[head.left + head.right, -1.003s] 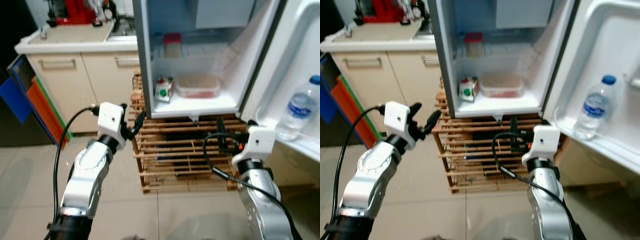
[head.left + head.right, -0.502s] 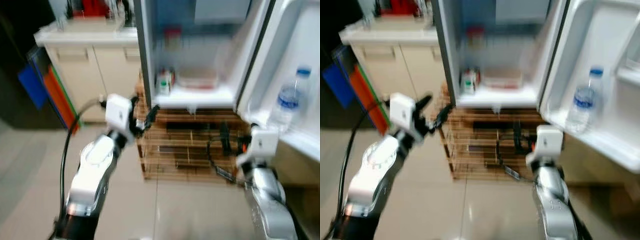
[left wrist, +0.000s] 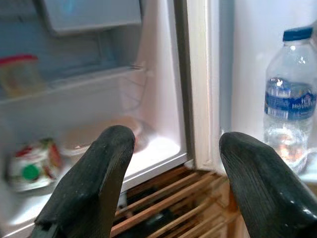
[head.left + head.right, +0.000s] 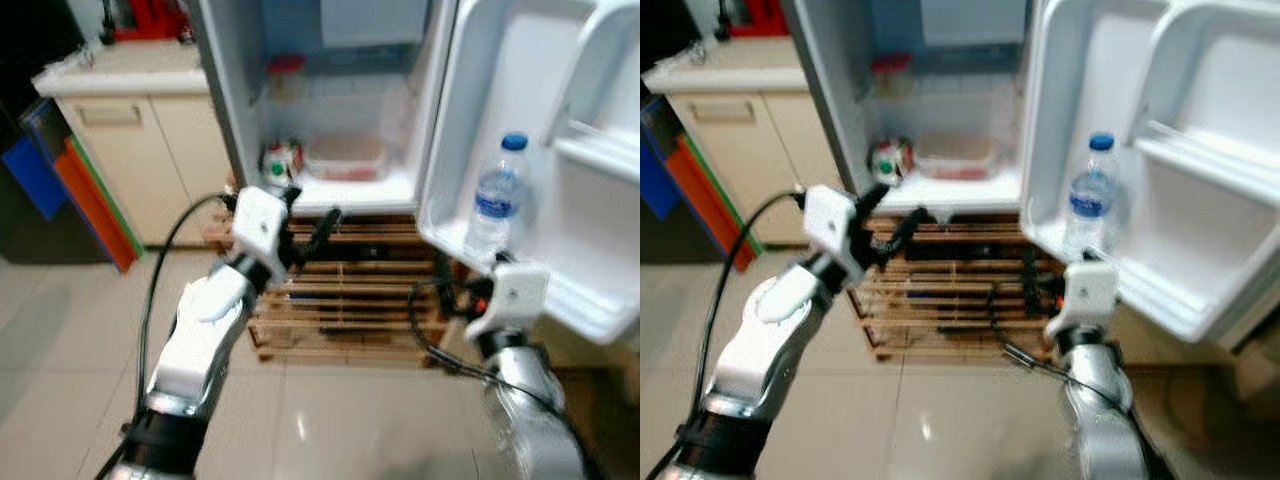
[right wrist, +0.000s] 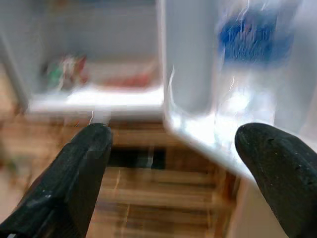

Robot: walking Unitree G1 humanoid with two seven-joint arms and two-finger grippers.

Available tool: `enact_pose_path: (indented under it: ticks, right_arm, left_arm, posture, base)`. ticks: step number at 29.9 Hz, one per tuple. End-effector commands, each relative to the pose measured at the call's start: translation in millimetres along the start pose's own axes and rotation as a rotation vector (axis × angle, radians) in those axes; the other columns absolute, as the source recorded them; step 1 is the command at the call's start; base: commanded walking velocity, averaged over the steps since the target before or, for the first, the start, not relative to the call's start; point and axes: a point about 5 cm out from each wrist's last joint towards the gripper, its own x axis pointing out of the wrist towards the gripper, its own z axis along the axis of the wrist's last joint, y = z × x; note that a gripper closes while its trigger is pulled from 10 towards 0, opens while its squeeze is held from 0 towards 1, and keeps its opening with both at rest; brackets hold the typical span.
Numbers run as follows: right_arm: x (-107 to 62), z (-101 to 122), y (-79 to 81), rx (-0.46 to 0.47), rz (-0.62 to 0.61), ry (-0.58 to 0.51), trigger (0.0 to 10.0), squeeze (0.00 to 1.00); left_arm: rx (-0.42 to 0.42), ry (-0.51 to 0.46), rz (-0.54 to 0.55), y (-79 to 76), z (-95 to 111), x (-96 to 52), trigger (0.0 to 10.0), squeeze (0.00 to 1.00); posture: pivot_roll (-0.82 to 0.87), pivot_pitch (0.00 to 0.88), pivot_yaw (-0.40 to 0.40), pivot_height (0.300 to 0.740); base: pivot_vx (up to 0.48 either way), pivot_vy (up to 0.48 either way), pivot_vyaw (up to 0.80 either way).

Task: Restocking fridge

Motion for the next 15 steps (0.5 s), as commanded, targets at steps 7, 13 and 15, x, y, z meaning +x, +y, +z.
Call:
enact_pose_path:
  ticks: [7, 13, 15]
  right_arm:
    - [-74.5, -109, -31.4, -0.149, 0.077, 0.536, 10.0, 0.0]
    - [-102.6, -144, -86.9, -0.276, -0.176, 0.804, 10.0, 0.0]
    - [-107.2, -146, -98.1, -0.303, -0.226, 0.835, 10.0, 0.0]
  left_arm:
    - [0.038, 0.038, 0.045, 14.8, -6, 7.6, 10.0, 0.0]
    - [0.08, 0.52, 0.044, 28.2, -91, -10.0, 10.0, 0.0]
    - [0.098, 0.655, 0.019, 28.3, -109, -19.4, 10.0, 0.0]
  posture:
    - [-0.18, 0.0, 0.095, 0.74]
    - [-0.18, 0.0, 0.1, 0.74]
    - [-0.19, 0.0, 0.1, 0.74]
  base:
    - [0.0, 0.0, 0.0]
    - [0.0, 0.0, 0.0]
    - [0.0, 0.0, 0.0]
